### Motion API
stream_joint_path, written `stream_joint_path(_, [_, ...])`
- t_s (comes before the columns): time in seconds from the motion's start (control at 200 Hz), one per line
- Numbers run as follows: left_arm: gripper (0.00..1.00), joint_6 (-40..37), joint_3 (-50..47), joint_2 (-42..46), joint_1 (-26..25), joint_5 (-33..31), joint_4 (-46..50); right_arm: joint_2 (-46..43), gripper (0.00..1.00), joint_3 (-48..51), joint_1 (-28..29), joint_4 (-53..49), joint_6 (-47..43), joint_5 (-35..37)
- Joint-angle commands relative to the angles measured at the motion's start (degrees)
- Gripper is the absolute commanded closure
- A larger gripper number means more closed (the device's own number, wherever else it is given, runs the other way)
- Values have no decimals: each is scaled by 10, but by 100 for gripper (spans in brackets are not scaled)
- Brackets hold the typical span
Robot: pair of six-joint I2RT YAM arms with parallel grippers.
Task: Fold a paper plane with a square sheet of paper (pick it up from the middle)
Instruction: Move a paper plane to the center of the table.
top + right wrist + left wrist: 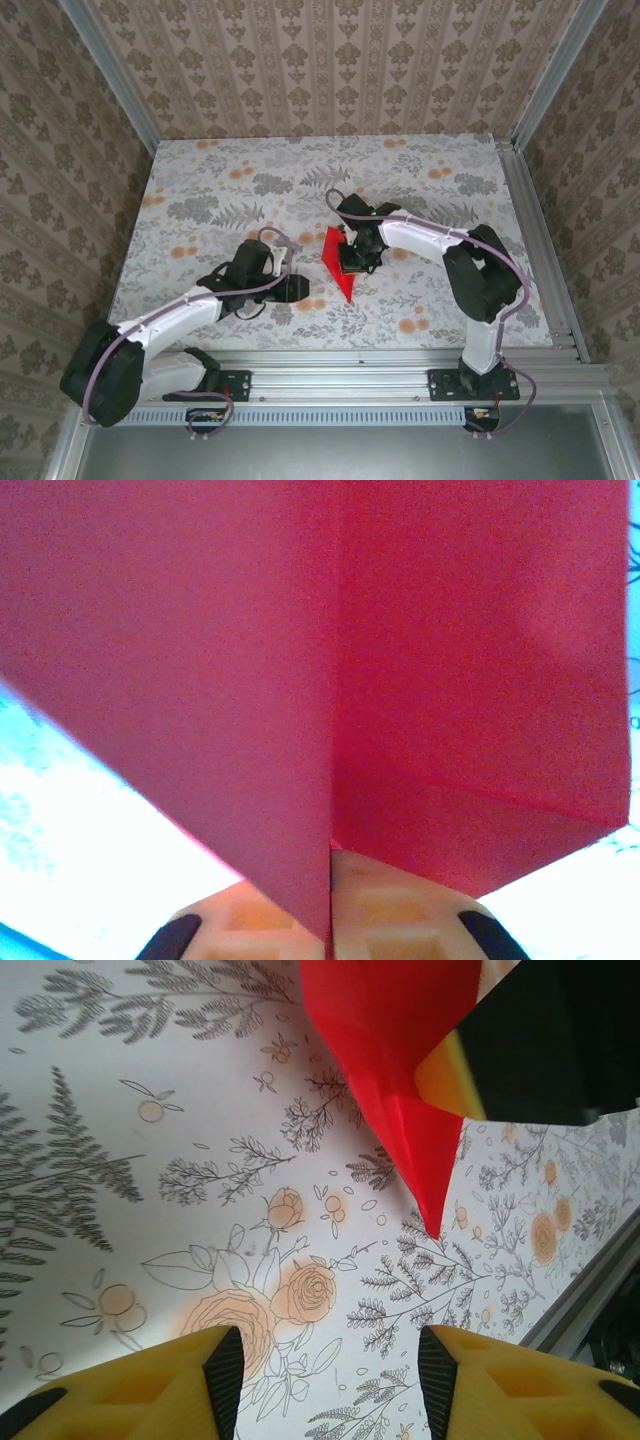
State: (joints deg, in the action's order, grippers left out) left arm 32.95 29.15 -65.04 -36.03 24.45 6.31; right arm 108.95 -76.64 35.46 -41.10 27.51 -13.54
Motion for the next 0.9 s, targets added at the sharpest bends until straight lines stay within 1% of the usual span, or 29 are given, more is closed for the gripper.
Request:
stream_joint_path(0.0, [48,-23,-3,24,20,18,38,29,87,-35,0,-73,-39,25])
stream_joint_path(0.08, [47,-26,-5,31,32,27,45,44,83,-49,0,-76,-42,34])
stream_joint_path(0.175, [46,-29,-5,36,41,33,50,56,81,-55,0,-73,-40,40])
stream_joint_path(0.465, [46,-35,-12,37,52,43,51,73,81,-52,10,-57,-33,64])
stream_joint_path(0.595, [45,-34,-13,32,53,45,45,82,79,-52,18,-55,-30,77])
stream_joint_path(0.78, [45,-36,-11,20,53,46,38,99,79,-59,35,-64,-24,120])
stream_joint_path(0.9, [45,-37,-10,9,53,47,31,113,80,-69,50,-74,-20,146])
